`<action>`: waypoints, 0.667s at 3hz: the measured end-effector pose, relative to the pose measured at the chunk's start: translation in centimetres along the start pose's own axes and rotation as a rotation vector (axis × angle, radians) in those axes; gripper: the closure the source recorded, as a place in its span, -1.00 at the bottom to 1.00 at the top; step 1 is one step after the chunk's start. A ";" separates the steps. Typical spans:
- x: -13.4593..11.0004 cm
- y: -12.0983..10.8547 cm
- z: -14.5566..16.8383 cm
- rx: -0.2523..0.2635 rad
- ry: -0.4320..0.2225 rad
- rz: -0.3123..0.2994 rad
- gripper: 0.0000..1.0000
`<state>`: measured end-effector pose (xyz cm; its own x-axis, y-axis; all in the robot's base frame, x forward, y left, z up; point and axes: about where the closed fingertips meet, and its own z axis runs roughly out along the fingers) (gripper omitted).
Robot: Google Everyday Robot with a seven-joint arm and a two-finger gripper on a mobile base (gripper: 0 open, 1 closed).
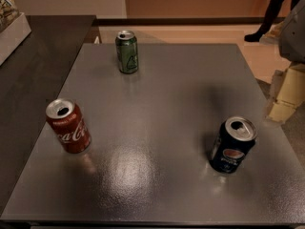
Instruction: Knock pepsi can over
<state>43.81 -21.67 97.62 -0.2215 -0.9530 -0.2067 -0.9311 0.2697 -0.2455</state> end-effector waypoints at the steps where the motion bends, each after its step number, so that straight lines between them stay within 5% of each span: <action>1: 0.0 0.0 0.0 0.000 0.000 0.000 -1.00; 2: 0.5 0.6 -0.5 -0.019 -0.033 0.008 -1.00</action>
Offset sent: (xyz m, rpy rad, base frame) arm -0.0232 -0.0113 -0.0004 0.1035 0.0542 0.0152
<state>43.01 -22.01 97.80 -0.2190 -0.9457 -0.2400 -0.9348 0.2739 -0.2260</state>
